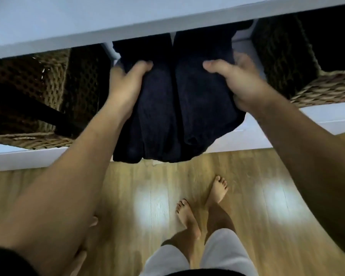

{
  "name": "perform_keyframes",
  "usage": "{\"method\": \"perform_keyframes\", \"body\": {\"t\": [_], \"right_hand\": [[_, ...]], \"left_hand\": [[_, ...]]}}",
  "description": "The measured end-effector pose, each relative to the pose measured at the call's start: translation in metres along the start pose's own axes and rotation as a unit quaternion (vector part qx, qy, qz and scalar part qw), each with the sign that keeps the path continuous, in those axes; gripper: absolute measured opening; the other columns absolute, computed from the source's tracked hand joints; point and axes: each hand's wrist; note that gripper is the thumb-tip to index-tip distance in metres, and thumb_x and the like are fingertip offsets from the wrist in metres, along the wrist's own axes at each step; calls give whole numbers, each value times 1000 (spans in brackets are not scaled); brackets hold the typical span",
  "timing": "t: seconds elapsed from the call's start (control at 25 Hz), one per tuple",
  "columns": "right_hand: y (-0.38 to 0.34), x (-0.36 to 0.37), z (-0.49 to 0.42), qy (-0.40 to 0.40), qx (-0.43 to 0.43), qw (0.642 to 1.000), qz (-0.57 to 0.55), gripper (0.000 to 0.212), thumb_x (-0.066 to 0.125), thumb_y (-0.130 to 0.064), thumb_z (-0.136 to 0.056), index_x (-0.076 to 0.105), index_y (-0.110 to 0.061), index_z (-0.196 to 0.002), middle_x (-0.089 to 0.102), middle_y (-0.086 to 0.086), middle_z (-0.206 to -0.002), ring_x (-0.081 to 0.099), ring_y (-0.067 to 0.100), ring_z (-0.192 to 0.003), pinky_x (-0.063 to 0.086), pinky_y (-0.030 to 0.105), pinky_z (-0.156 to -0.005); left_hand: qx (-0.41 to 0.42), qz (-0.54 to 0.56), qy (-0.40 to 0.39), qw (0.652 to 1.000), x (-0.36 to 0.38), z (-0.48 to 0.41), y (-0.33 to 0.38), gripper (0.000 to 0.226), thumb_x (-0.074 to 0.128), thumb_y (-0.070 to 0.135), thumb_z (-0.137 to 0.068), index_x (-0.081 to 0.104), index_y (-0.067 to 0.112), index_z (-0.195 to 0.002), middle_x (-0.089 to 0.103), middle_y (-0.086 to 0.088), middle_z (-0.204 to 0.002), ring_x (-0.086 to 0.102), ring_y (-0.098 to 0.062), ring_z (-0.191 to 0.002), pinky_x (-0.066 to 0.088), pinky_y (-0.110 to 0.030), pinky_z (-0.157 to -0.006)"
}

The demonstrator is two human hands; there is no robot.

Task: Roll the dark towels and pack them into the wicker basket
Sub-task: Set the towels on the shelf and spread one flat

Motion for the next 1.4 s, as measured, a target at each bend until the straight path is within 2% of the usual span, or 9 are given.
{"method": "perform_keyframes", "body": {"t": [0.16, 0.28, 0.36, 0.48, 0.64, 1.0, 1.16, 1.28, 1.4], "right_hand": [[10, -61, -62, 91, 3, 983, 161, 44, 73, -46, -82, 65, -21, -116, 72, -5, -113, 68, 14, -106, 54, 32, -94], [42, -109, -86, 140, 117, 810, 557, 92, 69, -51, -81, 29, -9, -152, 44, 18, -148, 44, 37, -133, 39, 41, -109], [69, -110, -81, 116, 67, 732, 668, 90, 65, -40, -88, 13, -12, -156, 29, 24, -154, 30, 43, -140, 32, 47, -112], [109, -98, -68, 0, -15, 720, 693, 75, 48, -52, -95, 16, -24, -157, 14, 16, -163, 9, 34, -150, 17, 49, -120], [166, -114, -58, -83, 70, 642, 759, 73, 11, -72, -92, -11, -41, -154, -20, 1, -164, -18, 32, -149, -1, 61, -118], [181, -116, -102, -45, 95, 653, 750, 73, 12, -73, -92, -16, -43, -151, -22, 1, -163, -21, 35, -148, -7, 64, -116], [168, -105, -79, 43, 35, 730, 681, 64, 37, -59, -96, 31, -29, -152, 20, 11, -161, 13, 37, -148, 12, 57, -117], [181, -73, -28, 190, -47, 840, 507, 38, 53, -47, -91, 72, -13, -92, 67, 10, -99, 59, 34, -99, 47, 39, -84], [180, -52, -17, 284, 43, 907, 309, 36, 64, -45, -89, 66, -11, -76, 62, -3, -68, 61, 18, -71, 46, 28, -71]], "left_hand": [[-38, -144, 33, 988, -39, -79, -21, 61, 65, 39, -75, 60, 15, -131, 69, -2, -120, 67, -19, -107, 56, -28, -84], [-43, -621, 6, 782, -72, -108, -58, 93, 61, 44, -86, 10, 13, -157, 21, -20, -160, 26, -39, -144, 25, -49, -116], [72, -712, -51, 697, -73, -97, -91, 86, 54, 46, -92, 8, 14, -157, 3, -22, -163, 6, -39, -150, 7, -60, -118], [109, -711, -143, 680, -66, -70, -141, 68, 27, 50, -100, 9, 19, -158, 4, -14, -165, 2, -32, -151, 0, -59, -119], [94, -699, -120, 698, -66, -55, -181, 65, 11, 52, -101, -4, 24, -157, 0, -11, -165, -4, -31, -152, -9, -55, -119], [88, -709, -163, 680, -41, -134, -192, 62, 12, 48, -102, -14, 28, -155, -13, -5, -165, -14, -35, -150, -7, -59, -118], [73, -552, -14, 831, -47, -77, -170, 51, 46, 42, -98, 47, 17, -142, 42, -11, -150, 34, -33, -140, 26, -47, -115], [-92, -244, 158, 952, -34, -2, -173, 27, 60, 38, -93, 65, 11, -93, 68, -4, -91, 65, -26, -90, 52, -38, -84], [-286, 59, 193, 937, -18, 14, -173, 28, 67, 36, -92, 58, 11, -88, 68, -7, -84, 66, -18, -71, 59, -32, -72]]}}
Point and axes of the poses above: each hand's wrist, its own z-axis away from the middle knuckle, its own x-axis out of the palm, y = z × x
